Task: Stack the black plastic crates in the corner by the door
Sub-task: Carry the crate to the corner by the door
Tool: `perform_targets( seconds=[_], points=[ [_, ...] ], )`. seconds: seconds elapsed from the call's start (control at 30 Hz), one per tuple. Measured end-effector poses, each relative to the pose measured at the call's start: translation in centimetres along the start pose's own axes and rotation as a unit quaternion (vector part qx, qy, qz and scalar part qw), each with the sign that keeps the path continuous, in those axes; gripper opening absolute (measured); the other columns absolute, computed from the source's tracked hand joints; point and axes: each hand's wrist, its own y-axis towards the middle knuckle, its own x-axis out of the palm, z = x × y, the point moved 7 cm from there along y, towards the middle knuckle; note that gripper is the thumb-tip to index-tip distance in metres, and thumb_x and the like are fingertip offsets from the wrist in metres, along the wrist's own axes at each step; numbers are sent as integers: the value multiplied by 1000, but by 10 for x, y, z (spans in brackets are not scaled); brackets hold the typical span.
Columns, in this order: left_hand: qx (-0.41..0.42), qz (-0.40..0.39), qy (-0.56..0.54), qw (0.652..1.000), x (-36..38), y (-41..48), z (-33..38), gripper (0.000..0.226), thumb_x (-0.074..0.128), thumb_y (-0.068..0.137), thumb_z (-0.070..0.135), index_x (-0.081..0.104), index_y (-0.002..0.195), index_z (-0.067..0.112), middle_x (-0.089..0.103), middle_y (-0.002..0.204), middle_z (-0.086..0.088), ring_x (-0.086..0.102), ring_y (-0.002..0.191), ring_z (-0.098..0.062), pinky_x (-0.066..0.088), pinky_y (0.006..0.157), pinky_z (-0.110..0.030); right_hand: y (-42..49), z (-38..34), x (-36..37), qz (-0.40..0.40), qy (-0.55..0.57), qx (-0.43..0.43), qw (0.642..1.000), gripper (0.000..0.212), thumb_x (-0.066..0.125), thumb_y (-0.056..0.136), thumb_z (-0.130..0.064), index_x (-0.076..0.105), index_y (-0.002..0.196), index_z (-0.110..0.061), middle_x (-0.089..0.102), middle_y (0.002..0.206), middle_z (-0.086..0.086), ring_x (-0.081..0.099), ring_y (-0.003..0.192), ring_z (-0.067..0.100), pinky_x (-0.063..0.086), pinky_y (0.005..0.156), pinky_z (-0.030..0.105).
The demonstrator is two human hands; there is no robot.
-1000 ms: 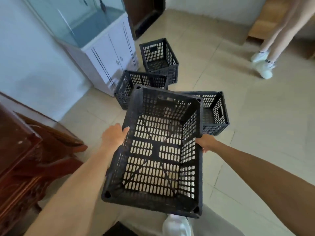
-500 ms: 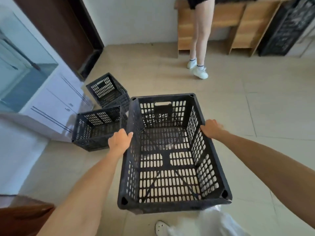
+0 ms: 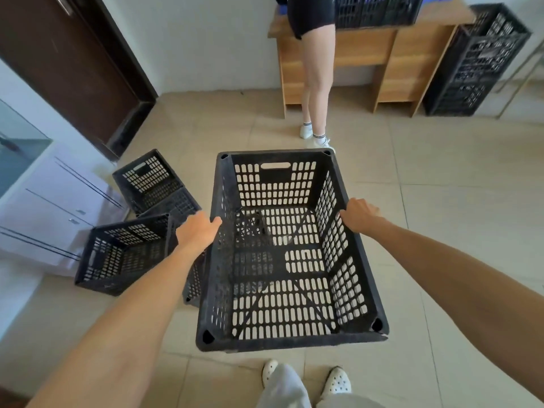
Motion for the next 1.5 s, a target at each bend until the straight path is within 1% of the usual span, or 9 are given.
perform_targets(
  seconds=[0.3,0.47,0.67,0.83,0.9,1.03,1.17,1.33,1.5],
  points=[
    [-18,1,-10,1000,-8,134,43,40,42,97,47,60,95,11,65,96,-10,63,93,-33,50,77,-38,151,-47,-49,-41,-16,-37,998,30,40,99,-28,57,98,-3,62,94,11,63,80,24,57,75,37],
    [-52,-25,-54,997,-16,216,46,37,40,97,45,54,88,12,64,92,-13,62,84,-33,52,78,-41,242,-105,-79,-62,-54,-69,994,27,38,100,-27,52,93,-5,57,88,9,58,77,23,47,65,32],
    [-86,-36,-45,995,-38,293,58,36,39,99,43,56,96,11,56,89,-7,53,81,-30,42,71,-35,333,-163,-110,-76,-102,-106,986,33,40,100,-29,58,107,-1,53,91,8,53,79,23,44,69,32],
    [-124,-38,-51,990,-39,364,61,39,40,98,44,58,97,10,63,95,-11,61,91,-34,47,75,-38,421,-209,-117,-105,-147,-156,971,36,39,102,-27,58,111,1,54,91,9,55,80,23,50,73,34],
    [-142,-28,-55,988,-43,397,66,41,40,96,46,59,99,10,65,98,-12,62,91,-35,51,79,-41,459,-228,-126,-116,-154,-165,967,36,37,102,-27,58,104,2,52,91,9,55,83,25,48,75,34],
    [-182,-7,-44,982,-66,467,75,41,42,94,48,61,99,11,64,100,-12,63,96,-36,50,84,-42,546,-276,-146,-127,-156,-208,957,42,37,103,-30,46,69,-6,55,85,10,56,81,25,48,81,34],
    [-204,11,-52,978,-100,540,86,41,42,92,49,61,91,13,64,93,-11,63,88,-34,53,84,-44,624,-327,-185,-122,-144,-244,951,45,38,102,-34,43,63,-12,52,66,1,57,72,20,49,76,29],
    [-212,30,-59,975,-131,613,96,36,42,93,47,59,89,15,64,89,-7,60,80,-28,52,78,-40,698,-387,-223,-118,-148,-257,948,44,42,101,-32,43,63,-11,56,82,8,56,79,23,49,83,33],
    [-233,22,-79,969,-147,700,74,36,42,95,47,59,96,15,64,92,-6,62,86,-29,53,83,-42,770,-471,-239,-114,-156,-279,941,44,44,101,-32,42,62,-11,57,80,7,58,77,23,51,79,32]
  ],
)
